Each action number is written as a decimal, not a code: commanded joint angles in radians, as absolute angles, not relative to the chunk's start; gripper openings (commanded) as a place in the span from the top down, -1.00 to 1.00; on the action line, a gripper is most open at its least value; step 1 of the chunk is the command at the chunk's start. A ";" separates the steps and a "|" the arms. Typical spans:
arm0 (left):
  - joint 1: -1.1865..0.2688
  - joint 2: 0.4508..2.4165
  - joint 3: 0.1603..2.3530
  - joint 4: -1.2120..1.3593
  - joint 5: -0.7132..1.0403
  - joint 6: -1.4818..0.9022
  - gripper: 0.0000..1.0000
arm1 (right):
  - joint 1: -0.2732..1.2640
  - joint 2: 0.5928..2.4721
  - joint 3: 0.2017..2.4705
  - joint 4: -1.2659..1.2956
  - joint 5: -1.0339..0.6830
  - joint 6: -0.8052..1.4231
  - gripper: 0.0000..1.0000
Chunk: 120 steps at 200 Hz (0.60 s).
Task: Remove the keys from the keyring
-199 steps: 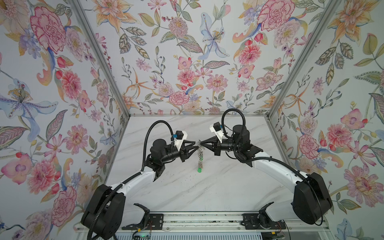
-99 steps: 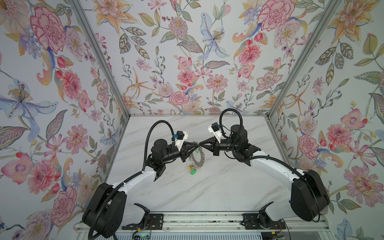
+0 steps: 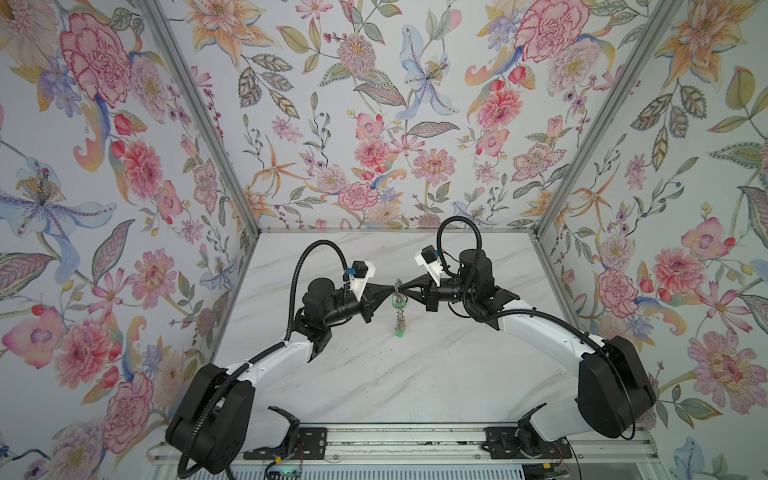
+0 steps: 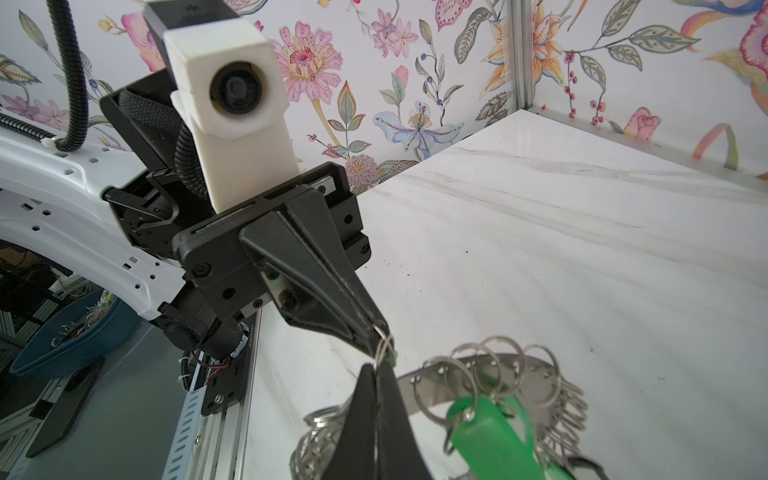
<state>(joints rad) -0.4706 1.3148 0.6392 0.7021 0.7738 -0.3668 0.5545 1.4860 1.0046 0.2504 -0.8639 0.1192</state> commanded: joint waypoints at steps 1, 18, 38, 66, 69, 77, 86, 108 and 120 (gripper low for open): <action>-0.481 1.316 0.637 0.745 0.787 -0.354 1.00 | 0.566 1.487 1.037 0.289 -0.926 0.124 1.00; -0.482 1.312 0.639 0.736 0.778 -0.346 1.00 | 0.565 1.479 1.025 0.302 -0.922 0.125 0.88; -0.481 1.300 0.634 0.730 0.772 -0.342 1.00 | 0.560 1.489 1.040 0.285 -0.931 0.127 0.68; -0.482 1.292 0.633 0.719 0.763 -0.332 1.00 | 0.555 1.489 1.049 0.265 -0.934 0.117 0.48; -0.482 1.292 0.632 0.717 0.764 -0.332 1.00 | 0.554 1.493 1.052 0.260 -0.933 0.117 0.47; -0.480 1.289 0.631 0.718 0.762 -0.332 1.00 | 0.549 1.495 1.066 0.236 -0.932 0.113 0.44; -0.481 1.287 0.629 0.716 0.759 -0.328 1.00 | 0.545 1.496 1.079 0.201 -0.922 0.100 0.42; -0.482 1.289 0.635 0.702 0.762 -0.322 1.00 | 0.540 1.503 1.135 0.061 -0.854 0.037 0.40; -0.482 1.287 0.632 0.705 0.761 -0.324 1.00 | 0.541 1.515 1.182 -0.041 -0.824 0.001 0.39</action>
